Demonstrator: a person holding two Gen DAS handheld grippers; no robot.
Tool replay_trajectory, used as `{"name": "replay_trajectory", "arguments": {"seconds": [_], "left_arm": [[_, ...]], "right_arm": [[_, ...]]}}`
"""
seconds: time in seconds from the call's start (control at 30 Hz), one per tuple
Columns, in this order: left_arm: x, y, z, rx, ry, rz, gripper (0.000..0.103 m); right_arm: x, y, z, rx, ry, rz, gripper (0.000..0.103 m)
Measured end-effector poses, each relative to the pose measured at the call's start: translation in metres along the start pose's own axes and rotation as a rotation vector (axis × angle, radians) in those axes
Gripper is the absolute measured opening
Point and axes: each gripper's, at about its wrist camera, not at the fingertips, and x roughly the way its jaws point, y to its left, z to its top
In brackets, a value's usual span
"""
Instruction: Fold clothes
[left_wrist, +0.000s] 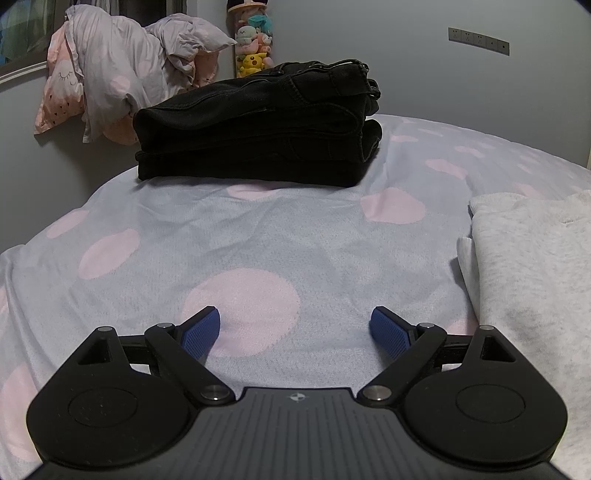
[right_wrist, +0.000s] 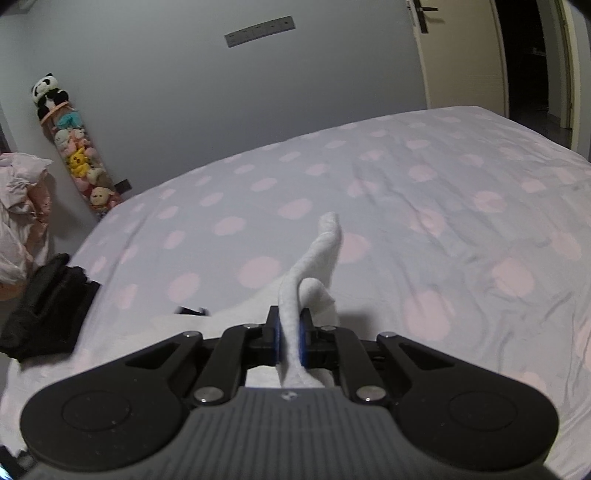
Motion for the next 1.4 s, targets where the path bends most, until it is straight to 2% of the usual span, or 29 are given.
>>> {"name": "replay_trajectory", "arguments": {"seconds": [0.37,0.5,0.7,0.87,1.1,1.2,1.27,1.33,1.4], "left_arm": [[-0.001,0.001,-0.001,0.0,-0.003,0.0,0.103],[-0.001,0.001,-0.001,0.0,-0.004,0.001,0.103],[-0.001,0.0,-0.001,0.001,-0.007,0.002,0.103],[-0.001,0.001,-0.002,0.001,-0.009,0.002,0.103],[0.0,0.0,-0.002,0.002,-0.011,0.003,0.103],[0.0,0.0,-0.002,0.001,-0.012,0.003,0.103],[0.0,0.0,-0.002,0.002,-0.012,0.003,0.103],[0.0,0.001,-0.002,0.002,-0.012,0.002,0.103],[0.0,0.0,-0.002,0.002,-0.011,0.003,0.103]], "right_arm": [[0.002,0.148,0.021,-0.102,0.057,0.02,0.01],[0.021,0.205,0.013,-0.156,0.092,0.042,0.01],[0.064,0.271,-0.016,-0.184,0.213,0.033,0.01],[0.096,0.298,-0.047,-0.181,0.297,0.021,0.01],[0.133,0.31,-0.083,-0.163,0.416,0.008,0.011],[0.138,0.317,-0.087,-0.184,0.436,-0.005,0.018],[0.135,0.32,-0.085,-0.17,0.46,0.025,0.031],[0.126,0.322,-0.08,-0.154,0.478,0.078,0.03],[0.11,0.326,-0.075,-0.192,0.467,0.11,0.031]]}}
